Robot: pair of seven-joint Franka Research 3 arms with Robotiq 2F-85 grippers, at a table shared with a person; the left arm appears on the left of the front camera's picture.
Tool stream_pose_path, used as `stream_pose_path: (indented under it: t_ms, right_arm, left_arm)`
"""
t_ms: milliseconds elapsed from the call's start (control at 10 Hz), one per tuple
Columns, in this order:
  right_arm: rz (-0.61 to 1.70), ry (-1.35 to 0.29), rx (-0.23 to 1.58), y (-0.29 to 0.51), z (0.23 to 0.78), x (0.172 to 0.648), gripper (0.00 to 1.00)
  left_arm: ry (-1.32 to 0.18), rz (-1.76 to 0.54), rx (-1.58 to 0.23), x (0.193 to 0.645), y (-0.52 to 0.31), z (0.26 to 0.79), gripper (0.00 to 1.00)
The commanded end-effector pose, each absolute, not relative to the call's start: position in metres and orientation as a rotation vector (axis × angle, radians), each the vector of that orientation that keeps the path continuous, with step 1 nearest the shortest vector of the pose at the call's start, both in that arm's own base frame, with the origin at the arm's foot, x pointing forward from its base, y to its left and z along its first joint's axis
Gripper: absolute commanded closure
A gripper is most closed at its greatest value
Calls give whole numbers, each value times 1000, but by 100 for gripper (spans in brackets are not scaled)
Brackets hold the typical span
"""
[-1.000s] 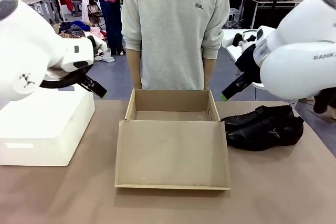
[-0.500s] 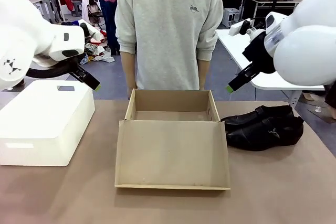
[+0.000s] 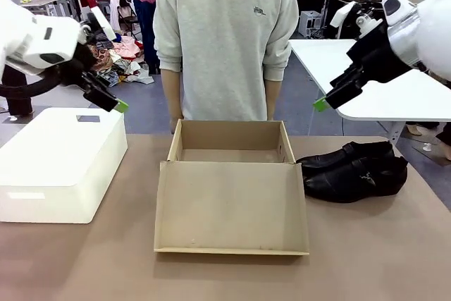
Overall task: Pack the shoes into the box.
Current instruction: Place one shoe of the Shoes into the Shoes Box.
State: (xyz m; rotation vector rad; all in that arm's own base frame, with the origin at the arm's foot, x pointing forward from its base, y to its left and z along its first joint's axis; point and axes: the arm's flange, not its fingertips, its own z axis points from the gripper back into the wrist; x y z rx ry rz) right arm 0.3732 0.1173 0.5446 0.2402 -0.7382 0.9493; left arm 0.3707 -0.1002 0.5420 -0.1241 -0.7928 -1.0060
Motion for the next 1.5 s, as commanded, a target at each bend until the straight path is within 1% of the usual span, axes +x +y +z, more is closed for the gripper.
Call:
stream_pose_path:
  t_ms: [0,400,500,800,900,1400]
  right_arm:
    - [1051,-743,366,109,550,382,0]
    - [1131,-769,445,109,565,379,0]
    - [1132,-777,447,109,567,378,0]
    - [1117,-776,444,111,568,378,0]
    - [1106,-777,444,111,568,379,0]
    - [1105,-771,440,111,569,373,0]
  left_arm:
    - [-799,-1083,-220,368,-83,549,0]
    - [-840,-1108,-273,356,-76,569,0]
    - [-841,-1104,-292,352,-75,572,0]
    - [-811,-1023,-268,348,-77,580,0]
    - [-838,-1075,-278,350,-77,576,0]
    - [-838,-1075,-278,350,-77,576,0]
